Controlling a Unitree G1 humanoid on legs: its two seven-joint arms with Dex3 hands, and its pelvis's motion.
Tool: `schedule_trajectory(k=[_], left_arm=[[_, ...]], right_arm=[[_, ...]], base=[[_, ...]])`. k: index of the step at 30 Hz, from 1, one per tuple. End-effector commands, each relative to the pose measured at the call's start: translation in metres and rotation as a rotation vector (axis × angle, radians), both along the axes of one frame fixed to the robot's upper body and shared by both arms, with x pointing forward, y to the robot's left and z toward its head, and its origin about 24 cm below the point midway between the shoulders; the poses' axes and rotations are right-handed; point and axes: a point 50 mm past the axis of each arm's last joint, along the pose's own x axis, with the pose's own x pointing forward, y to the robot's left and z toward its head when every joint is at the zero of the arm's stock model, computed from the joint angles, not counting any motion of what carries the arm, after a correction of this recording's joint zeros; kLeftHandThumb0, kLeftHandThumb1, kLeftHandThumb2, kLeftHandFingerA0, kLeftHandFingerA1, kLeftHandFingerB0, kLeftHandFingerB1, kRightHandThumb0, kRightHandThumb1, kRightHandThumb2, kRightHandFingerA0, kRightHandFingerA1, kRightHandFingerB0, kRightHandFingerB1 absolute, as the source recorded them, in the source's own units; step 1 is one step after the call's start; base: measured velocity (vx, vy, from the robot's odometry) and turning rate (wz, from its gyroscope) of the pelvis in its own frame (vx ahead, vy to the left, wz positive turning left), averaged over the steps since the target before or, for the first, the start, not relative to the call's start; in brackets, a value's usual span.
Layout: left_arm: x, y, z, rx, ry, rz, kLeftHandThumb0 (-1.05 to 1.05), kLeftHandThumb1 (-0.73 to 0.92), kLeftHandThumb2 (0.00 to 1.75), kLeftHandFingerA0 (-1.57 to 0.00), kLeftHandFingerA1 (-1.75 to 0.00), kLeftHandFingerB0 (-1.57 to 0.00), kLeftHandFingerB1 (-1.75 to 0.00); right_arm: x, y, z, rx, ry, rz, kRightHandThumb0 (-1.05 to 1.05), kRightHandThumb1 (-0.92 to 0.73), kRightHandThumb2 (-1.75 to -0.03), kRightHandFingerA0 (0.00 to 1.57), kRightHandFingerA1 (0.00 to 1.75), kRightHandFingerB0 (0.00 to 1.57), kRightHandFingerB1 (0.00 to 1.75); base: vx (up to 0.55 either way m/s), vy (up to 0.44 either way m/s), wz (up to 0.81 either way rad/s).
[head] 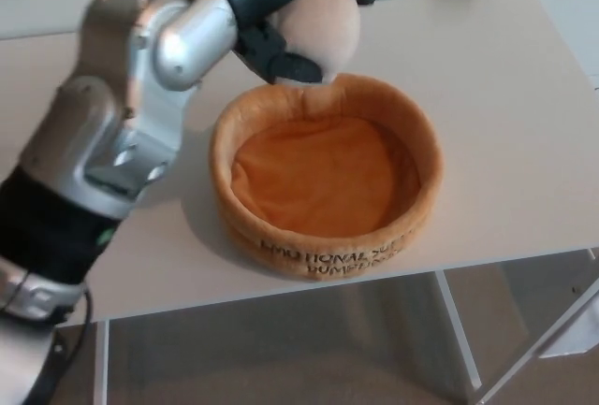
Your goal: The robot walks towards a table in front, picks a dumpling toy with left hand and puts it in an orange round plate
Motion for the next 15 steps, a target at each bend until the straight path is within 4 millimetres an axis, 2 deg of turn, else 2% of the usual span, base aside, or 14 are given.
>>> schedule_trajectory(k=[1, 2, 3, 4, 5, 6, 7, 8, 9, 12, 13, 15], left_arm=[[0.014, -0.008, -0.008, 0.025, -0.042, 0.016, -0.26, 0.70, 0.62, -0.86, -1.30, -0.57, -0.43], [0.015, -0.008, -0.010, 0.030, -0.032, 0.014, -0.28, 0.62, 0.59, -0.90, -1.03, -0.71, -0.45], [0.016, -0.009, -0.012, 0.037, -0.023, 0.008, -0.28, 0.62, 0.59, -0.90, -1.03, -0.71, -0.45], [0.016, -0.009, -0.015, 0.120, 0.023, 0.016, -0.54, 0.55, 0.57, -0.46, -0.41, -0.35, -0.32], [0.016, -0.009, -0.016, 0.155, 0.043, 0.020, -0.54, 0.55, 0.57, -0.46, -0.41, -0.35, -0.32], [0.014, -0.009, -0.019, 0.213, 0.072, 0.012, -0.76, 0.45, 0.78, -0.19, -0.41, -0.10, -0.37], [0.010, -0.010, -0.023, 0.230, 0.104, -0.010, -0.81, 0.45, 0.88, 0.00, -0.06, 0.00, -0.15], [0.009, -0.011, -0.024, 0.235, 0.116, -0.019, -0.81, 0.45, 0.88, 0.00, -0.06, 0.00, -0.15], [0.008, -0.011, -0.026, 0.236, 0.119, -0.024, -0.87, 0.47, 0.91, 0.00, 0.00, 0.00, -0.08], [0.000, -0.014, -0.030, 0.245, 0.129, -0.049, -0.94, 0.51, 0.95, 0.00, 0.00, 0.00, -0.02], [-0.001, -0.015, -0.029, 0.240, 0.136, -0.052, -0.94, 0.51, 0.95, 0.00, 0.00, 0.00, -0.01], [-0.005, -0.017, -0.027, 0.227, 0.155, -0.060, -0.94, 0.51, 0.95, 0.00, 0.00, 0.00, -0.03]], right_arm=[[0.005, -0.003, 0.003, 0.001, -0.016, 0.006, -0.35, -0.52, -0.56, 0.81, 0.52, 0.51, 0.39], [0.006, -0.003, 0.004, 0.003, -0.022, 0.006, -0.34, -0.52, -0.56, 0.79, 0.53, 0.51, 0.40], [0.006, -0.003, 0.004, 0.005, -0.029, 0.006, -0.34, -0.52, -0.56, 0.79, 0.53, 0.51, 0.40], [0.009, -0.004, 0.005, 0.005, -0.035, 0.006, -0.34, -0.52, -0.56, 0.81, 0.54, 0.52, 0.41], [0.010, -0.004, 0.006, 0.006, -0.038, 0.006, -0.34, -0.52, -0.56, 0.81, 0.54, 0.52, 0.41], [0.010, -0.004, 0.006, 0.005, -0.034, 0.007, -0.35, -0.54, -0.57, 0.83, 0.55, 0.52, 0.41], [0.010, -0.004, 0.006, -0.002, -0.028, 0.011, -0.37, -0.53, -0.57, 0.86, 0.57, 0.53, 0.40], [0.010, -0.004, 0.006, -0.004, -0.026, 0.013, -0.37, -0.53, -0.57, 0.86, 0.57, 0.53, 0.40], [0.010, -0.004, 0.005, -0.005, -0.025, 0.011, -0.37, -0.53, -0.57, 0.85, 0.56, 0.53, 0.40], [0.011, -0.004, 0.005, -0.011, -0.024, 0.016, -0.35, -0.55, -0.57, 0.85, 0.58, 0.53, 0.41], [0.011, -0.004, 0.005, -0.013, -0.024, 0.018, -0.36, -0.55, -0.56, 0.86, 0.62, 0.54, 0.41], [0.011, -0.004, 0.006, -0.015, -0.024, 0.027, -0.36, -0.55, -0.57, 0.83, 0.58, 0.53, 0.40]], base=[[0.00, 0.000, 0.00], [0.00, 0.000, 0.00], [0.00, 0.000, 0.00], [0.00, 0.000, 0.00], [0.00, 0.000, 0.00], [0.00, 0.000, 0.00], [0.00, 0.000, 0.00], [0.00, 0.000, 0.00], [0.00, 0.000, 0.00], [0.00, 0.000, 0.00], [0.00, 0.000, 0.00], [0.00, 0.000, 0.00]])
